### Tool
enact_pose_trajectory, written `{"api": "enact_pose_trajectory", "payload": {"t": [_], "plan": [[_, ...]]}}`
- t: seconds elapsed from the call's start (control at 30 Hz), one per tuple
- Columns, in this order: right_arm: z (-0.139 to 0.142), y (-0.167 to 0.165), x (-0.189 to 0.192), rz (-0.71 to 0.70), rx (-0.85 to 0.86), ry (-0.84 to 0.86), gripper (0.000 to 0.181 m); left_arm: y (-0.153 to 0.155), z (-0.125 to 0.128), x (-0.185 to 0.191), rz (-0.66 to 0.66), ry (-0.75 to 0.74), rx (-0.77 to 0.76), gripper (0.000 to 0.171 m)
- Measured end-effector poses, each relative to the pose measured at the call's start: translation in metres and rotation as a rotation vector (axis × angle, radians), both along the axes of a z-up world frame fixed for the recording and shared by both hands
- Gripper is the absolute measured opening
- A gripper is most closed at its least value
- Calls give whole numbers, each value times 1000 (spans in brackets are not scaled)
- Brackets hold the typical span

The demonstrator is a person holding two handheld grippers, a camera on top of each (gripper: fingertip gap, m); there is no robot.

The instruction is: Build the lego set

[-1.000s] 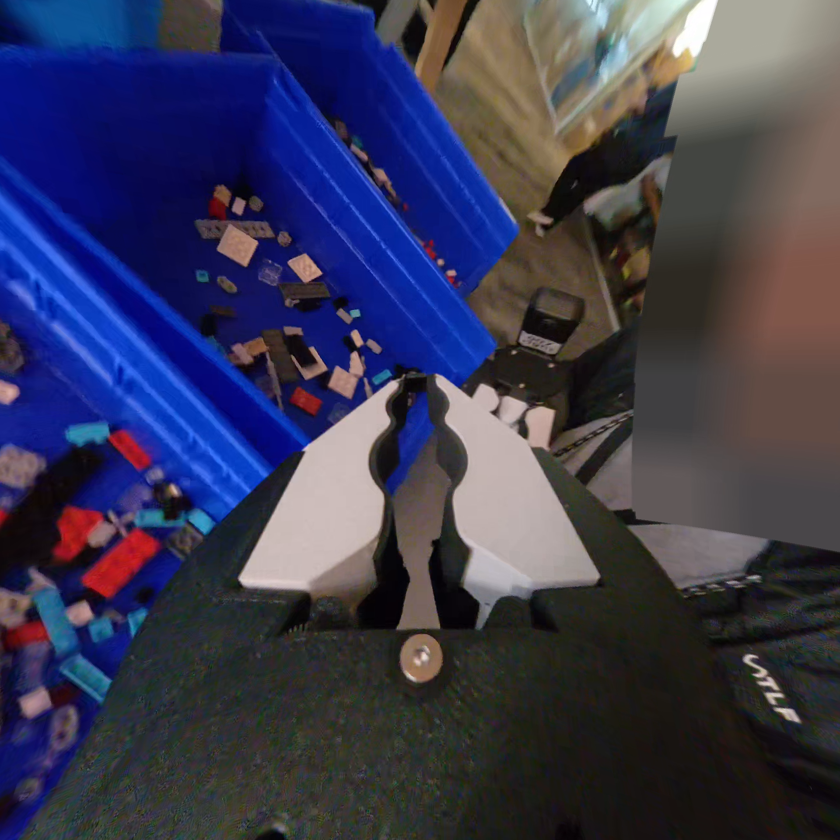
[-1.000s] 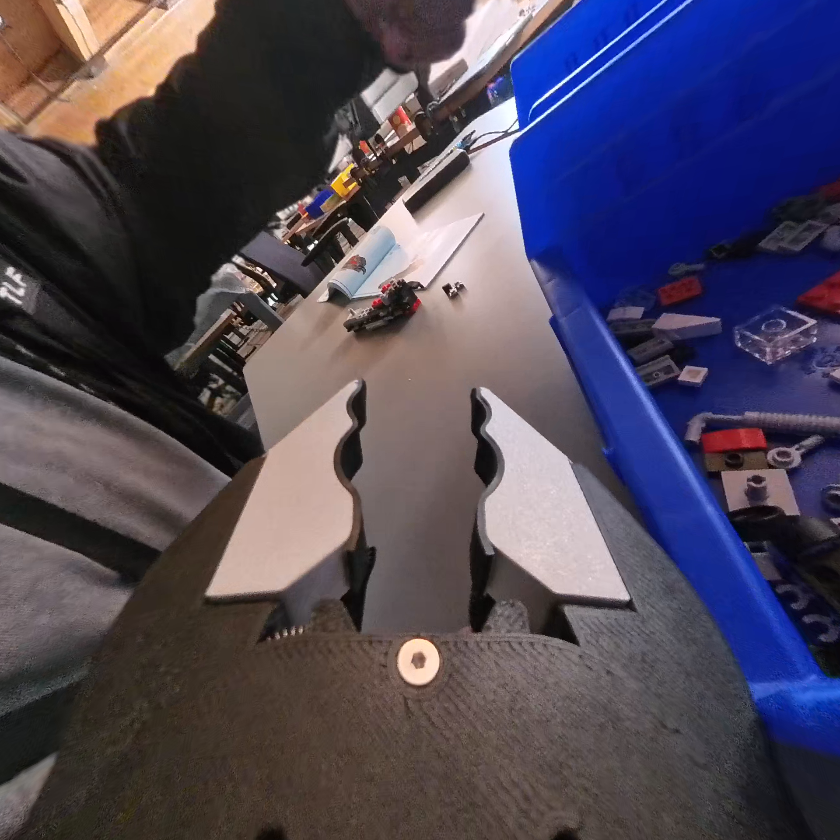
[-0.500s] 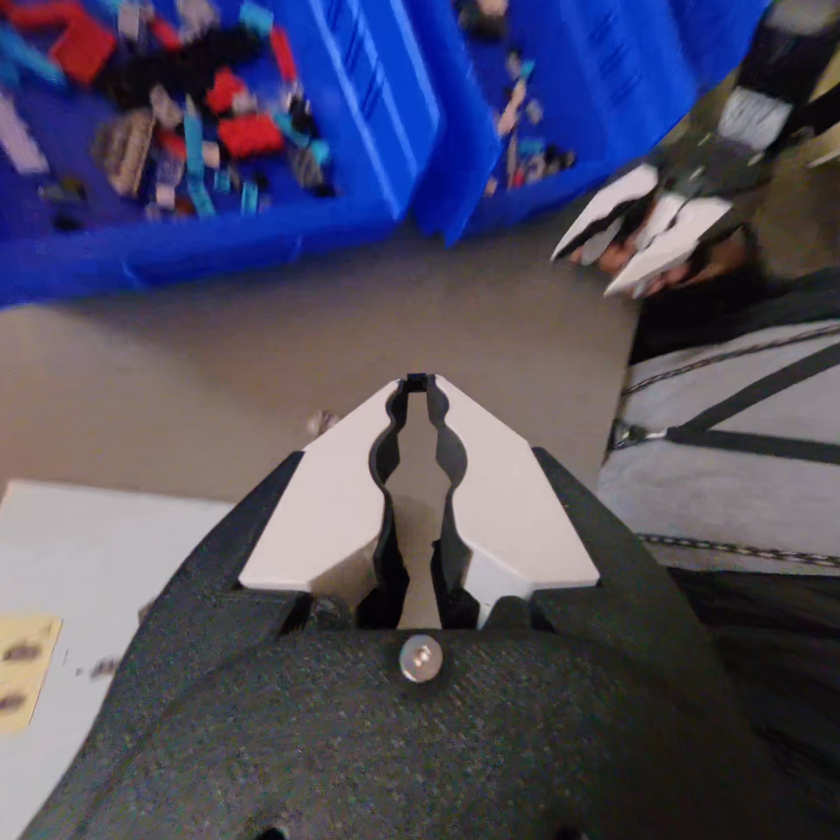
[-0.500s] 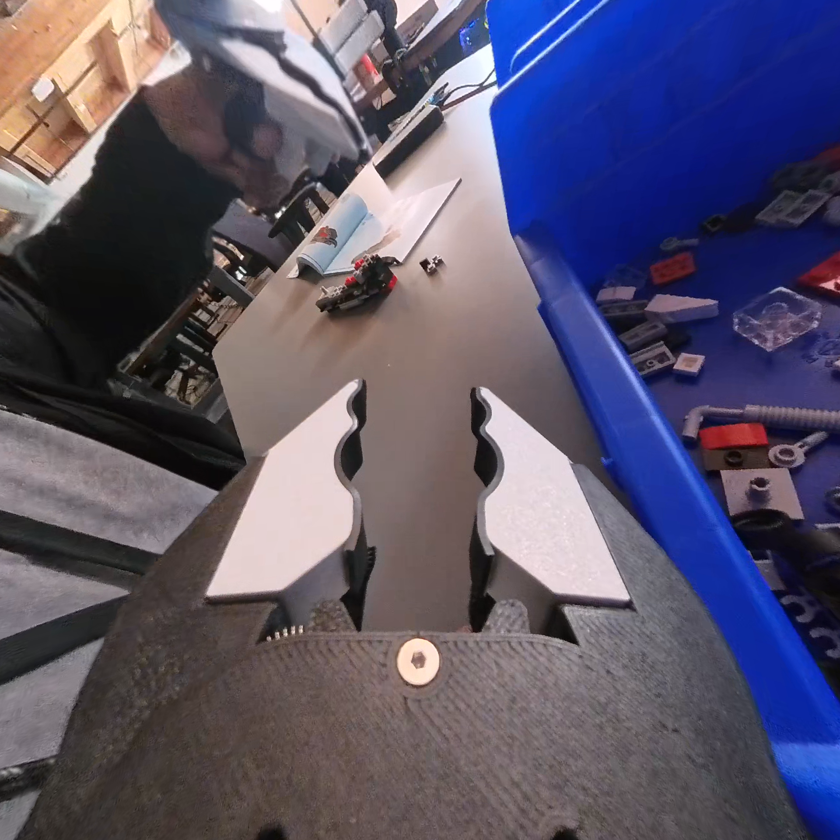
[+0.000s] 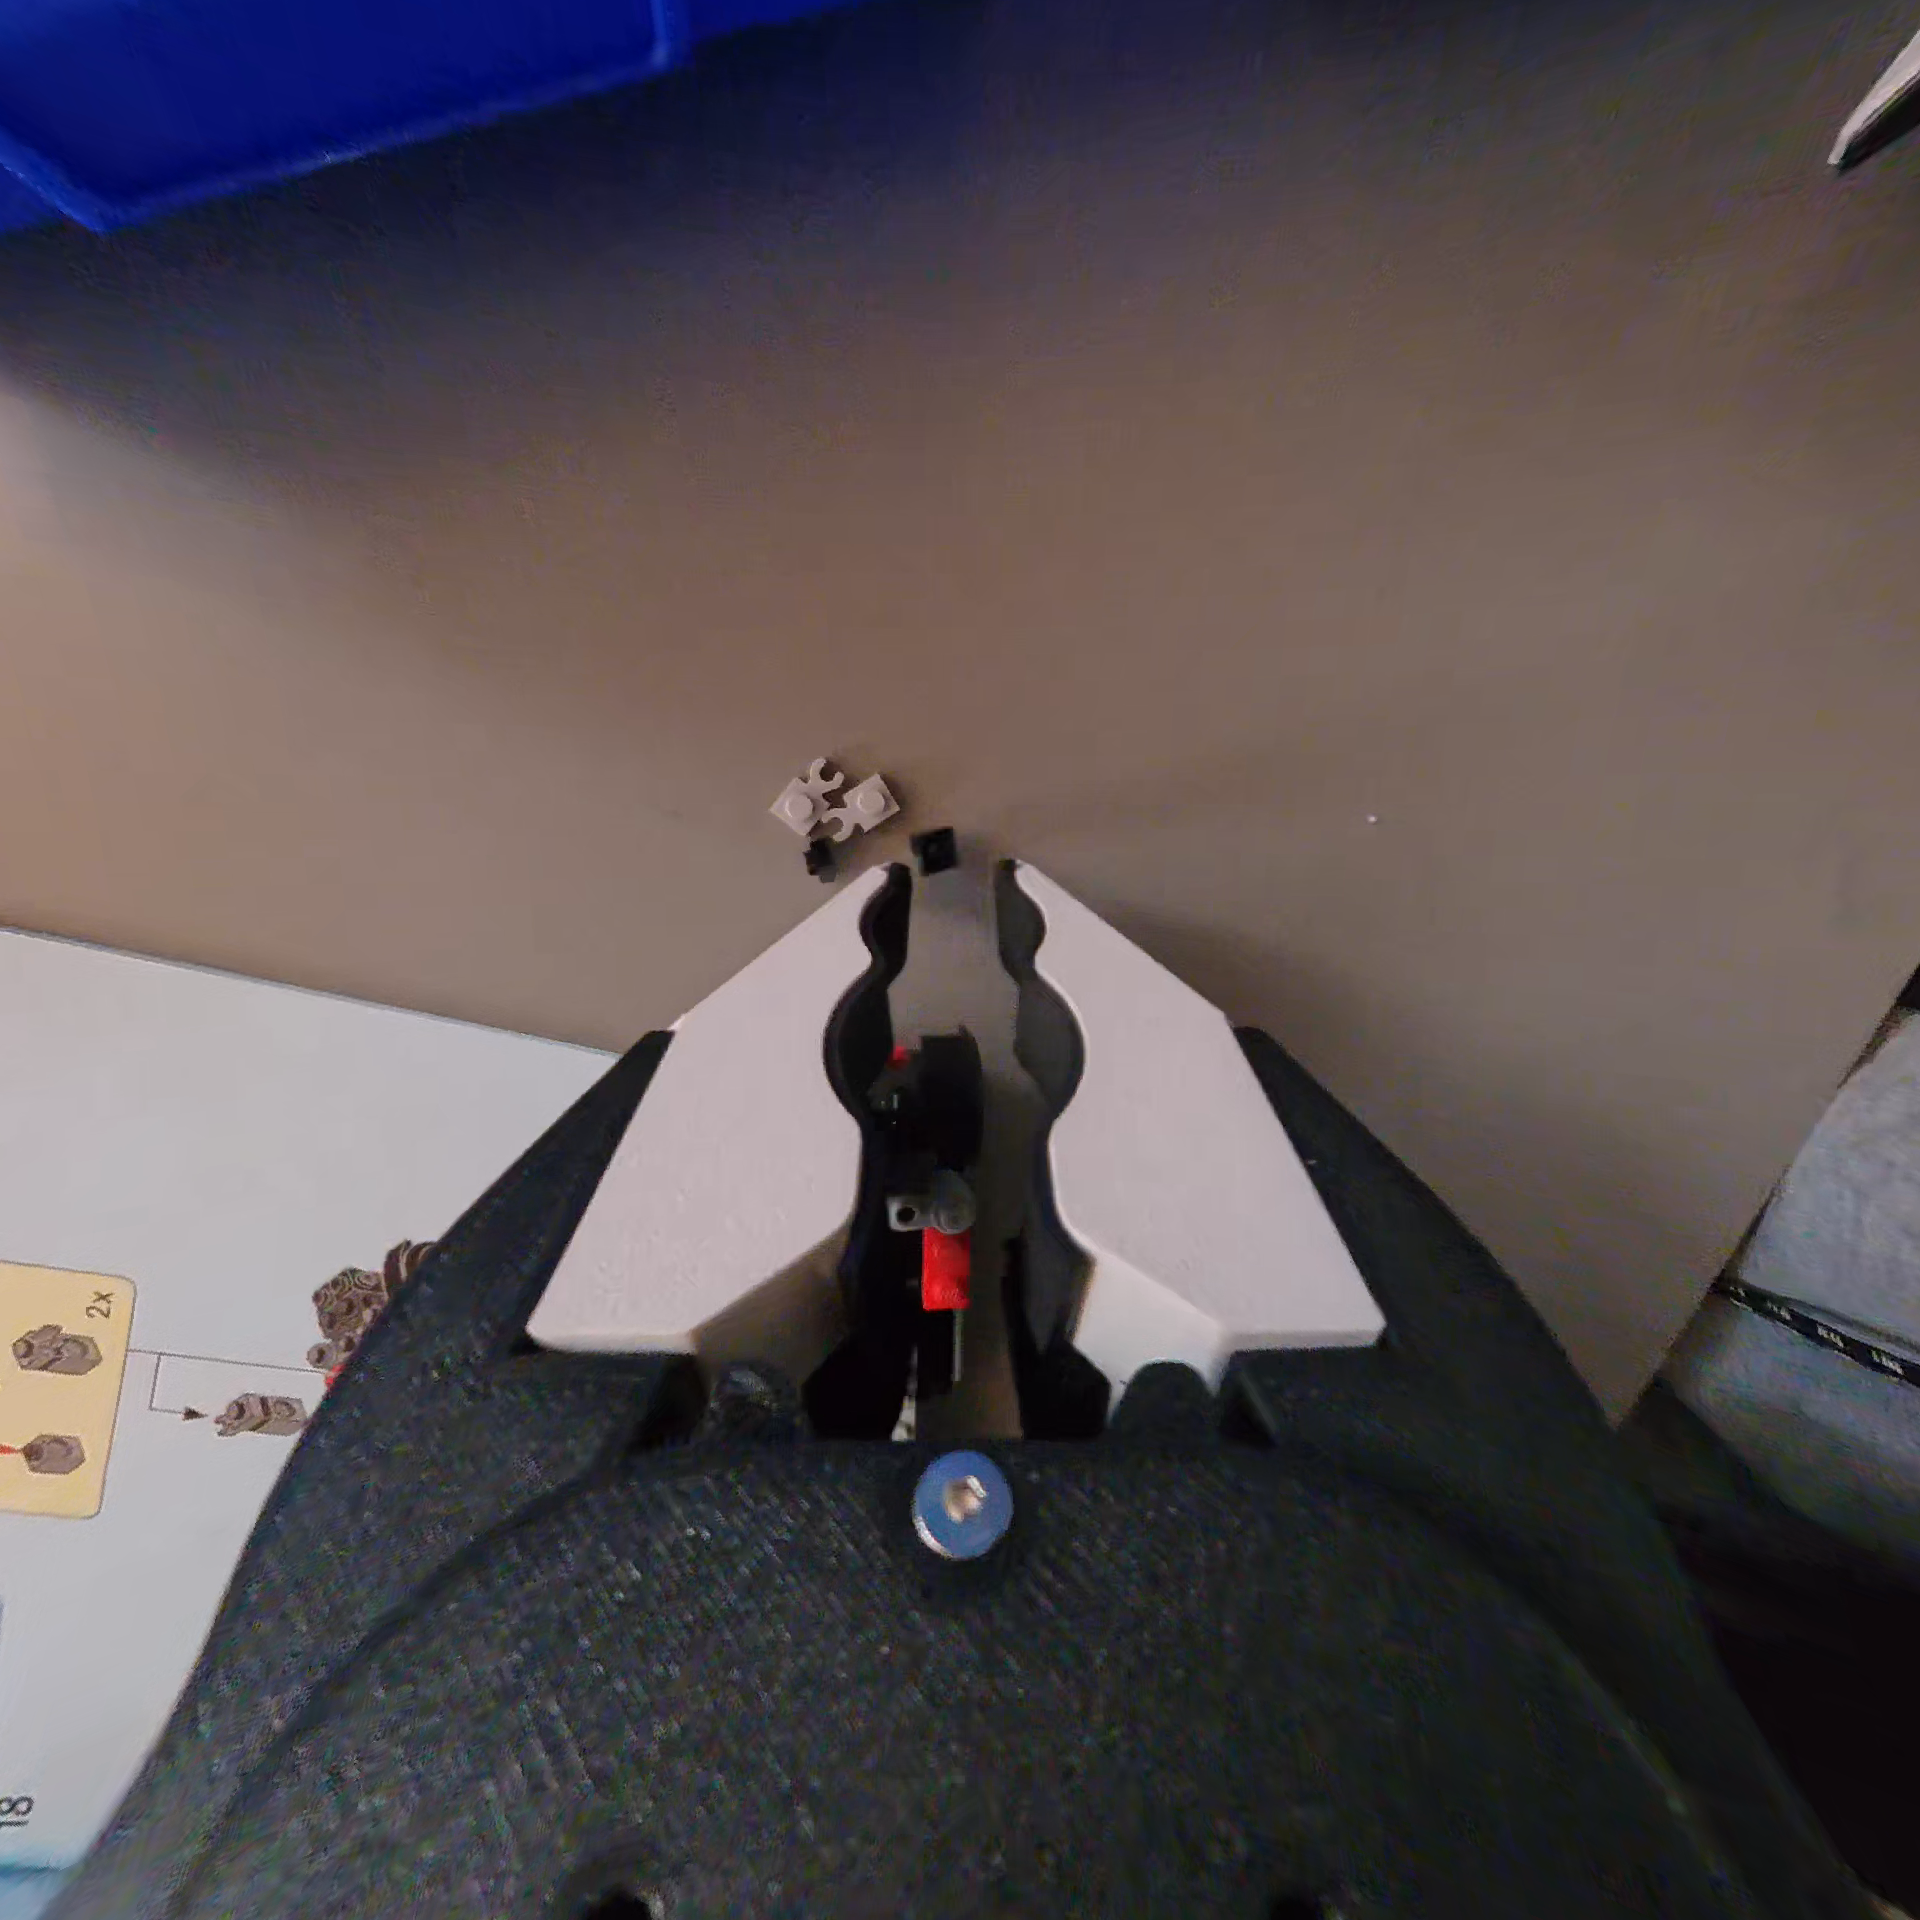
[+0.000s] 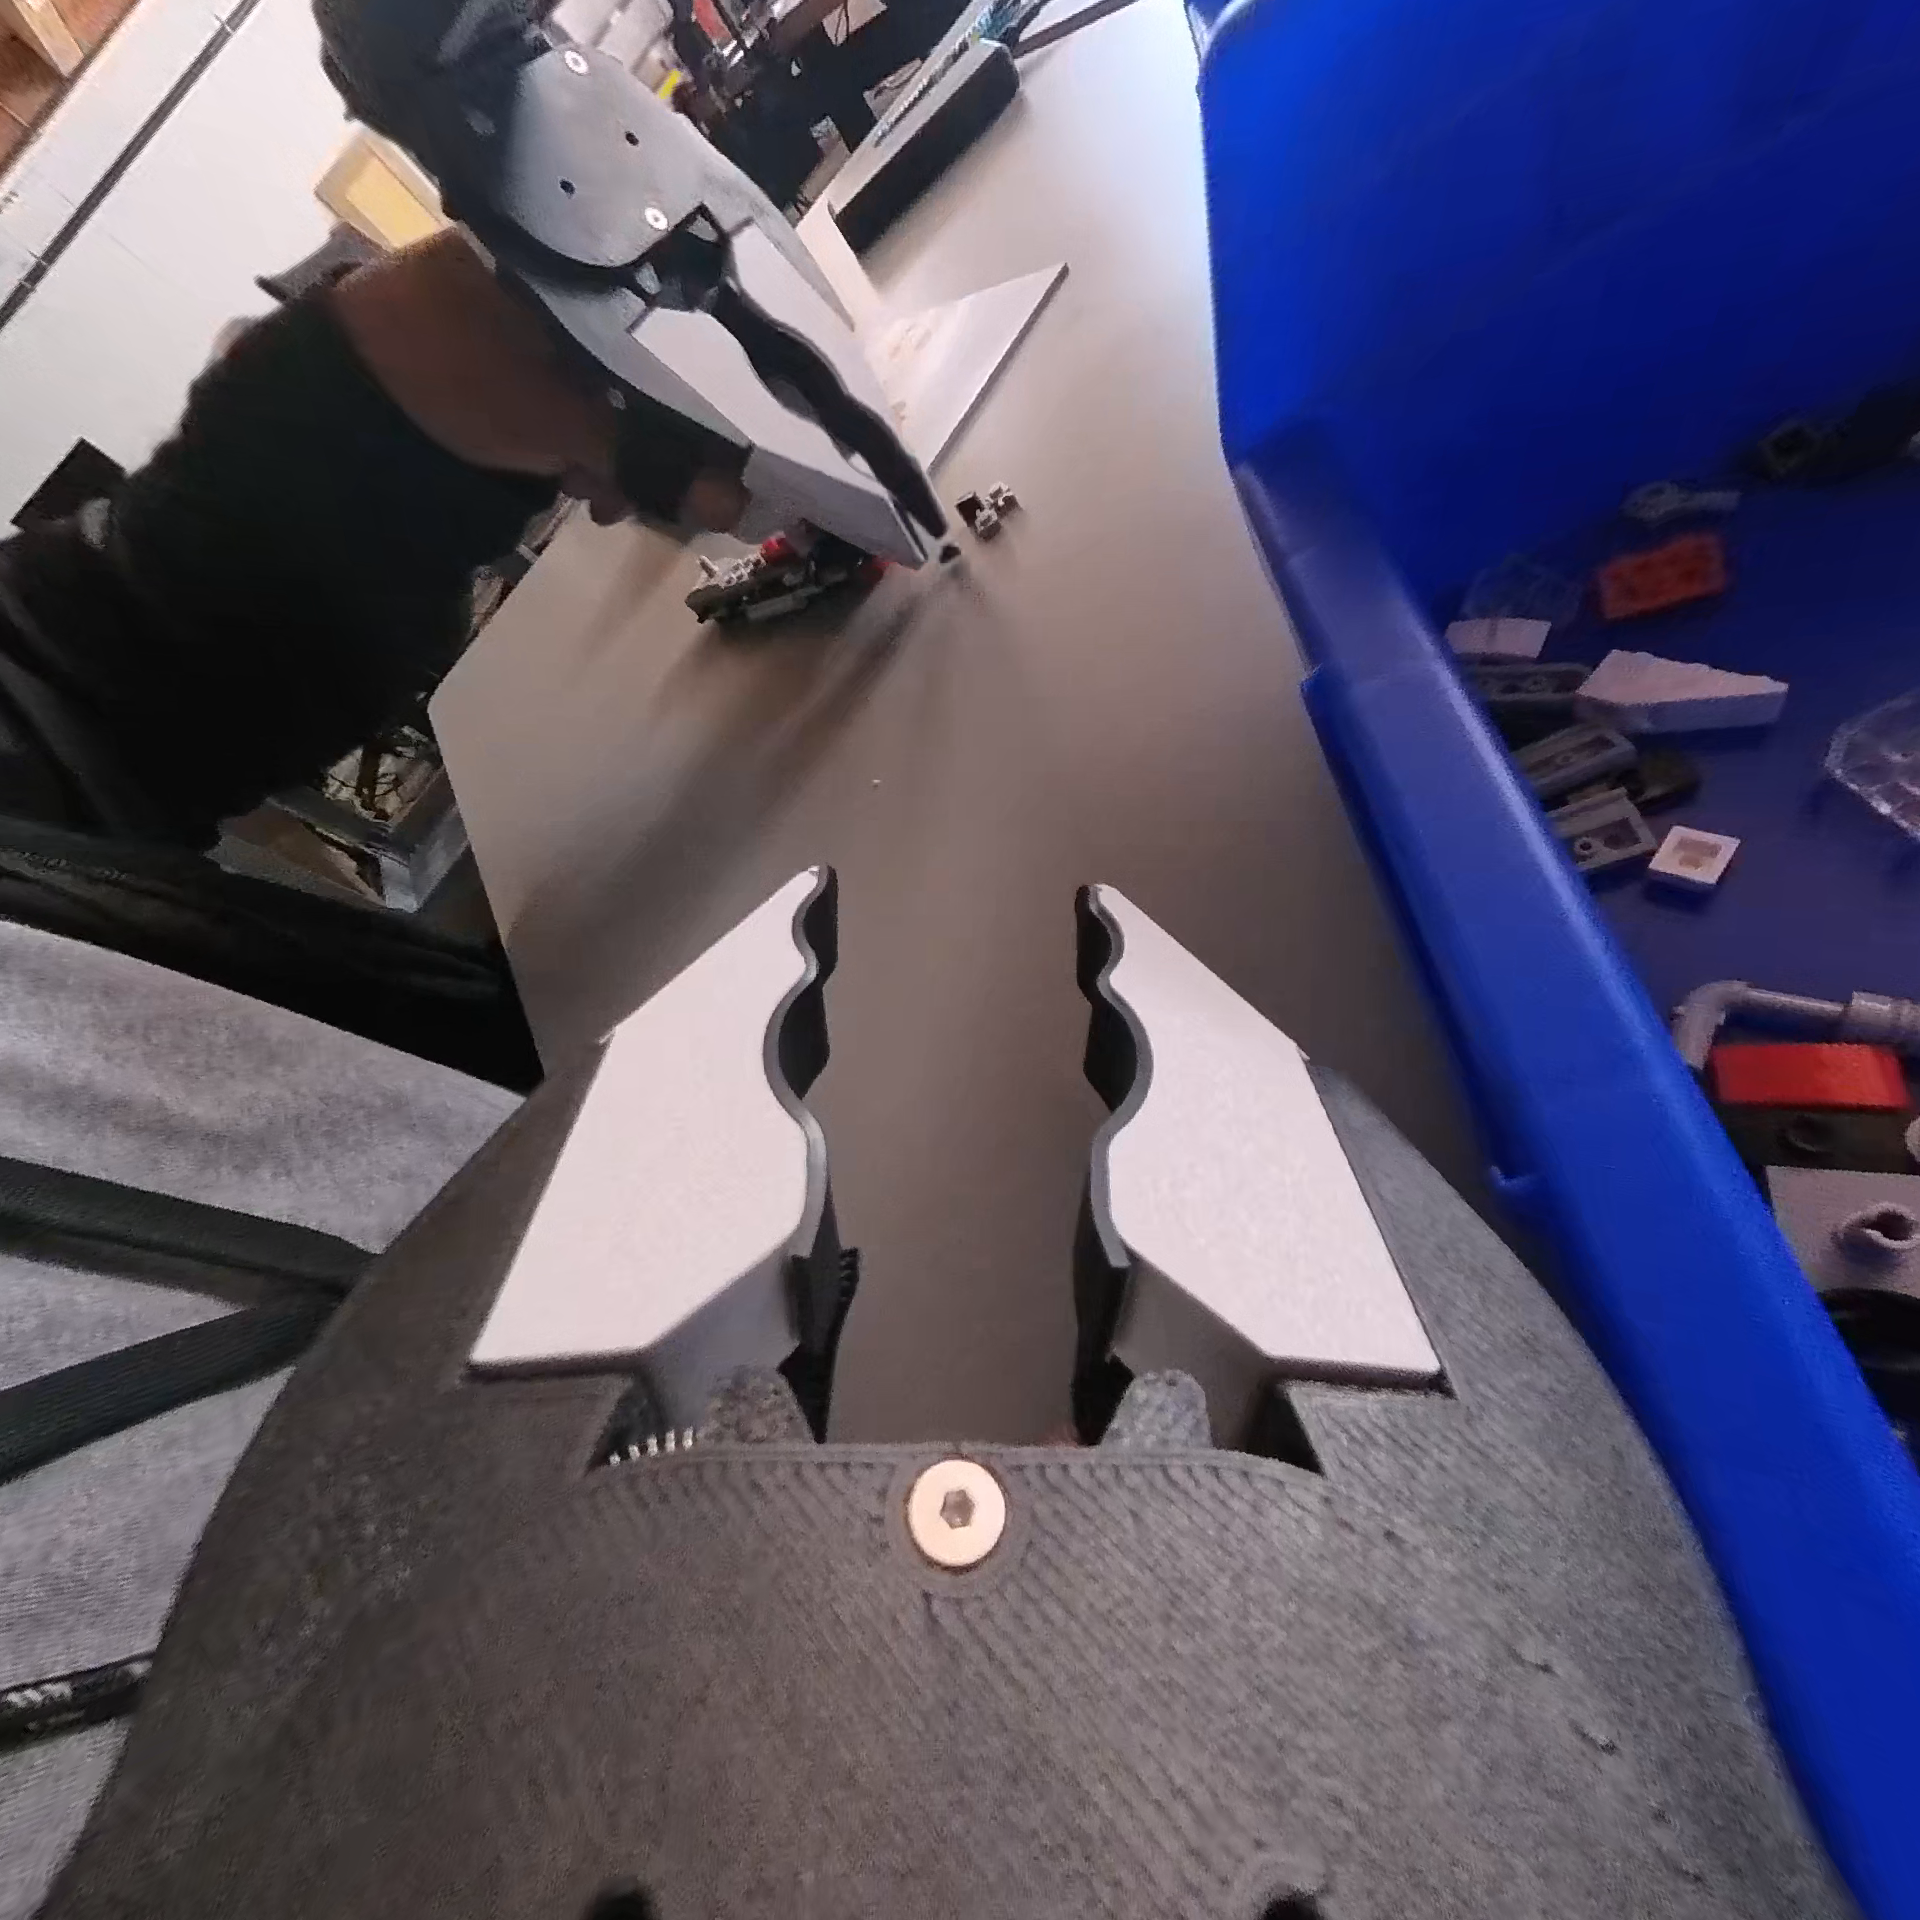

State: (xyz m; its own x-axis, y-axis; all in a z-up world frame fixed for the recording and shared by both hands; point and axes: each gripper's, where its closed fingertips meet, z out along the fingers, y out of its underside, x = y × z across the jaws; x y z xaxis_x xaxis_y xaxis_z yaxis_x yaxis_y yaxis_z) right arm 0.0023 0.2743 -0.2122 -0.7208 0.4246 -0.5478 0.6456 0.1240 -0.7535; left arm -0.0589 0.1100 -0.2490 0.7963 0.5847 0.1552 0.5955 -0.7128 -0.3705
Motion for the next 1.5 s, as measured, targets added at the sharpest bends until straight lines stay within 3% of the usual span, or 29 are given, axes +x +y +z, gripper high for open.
{"api": "enact_pose_trajectory", "payload": {"t": [0.1, 0.2, 0.3, 0.37, 0.5, 0.67, 1.03, 1.5], "plan": [[-2, -2, 0, 14, 7, -21, 47, -4, 7, 1, 31, 16, 50, 25], [-5, -4, 1, 31, 20, -38, 47, -21, 34, 4, 125, 62, 191, 26], [-7, -6, 0, 36, 36, -42, 47, -64, 60, 12, 297, 138, 335, 27], [-7, -11, -2, 36, 39, -42, 47, -105, 65, 23, 440, 182, 373, 28], [-9, -27, -4, 61, 68, -25, 47, -185, 44, 57, 687, 254, 313, 31], [-10, -60, -6, 101, 108, 22, 47, -236, 10, 95, 847, 294, 270, 42], [-17, -108, -9, 114, 199, 86, 47, -243, 5, 100, 867, 359, 368, 50], [-11, -114, -17, 90, 127, 50, 44, -246, 0, 98, 878, 378, 295, 44]]}}
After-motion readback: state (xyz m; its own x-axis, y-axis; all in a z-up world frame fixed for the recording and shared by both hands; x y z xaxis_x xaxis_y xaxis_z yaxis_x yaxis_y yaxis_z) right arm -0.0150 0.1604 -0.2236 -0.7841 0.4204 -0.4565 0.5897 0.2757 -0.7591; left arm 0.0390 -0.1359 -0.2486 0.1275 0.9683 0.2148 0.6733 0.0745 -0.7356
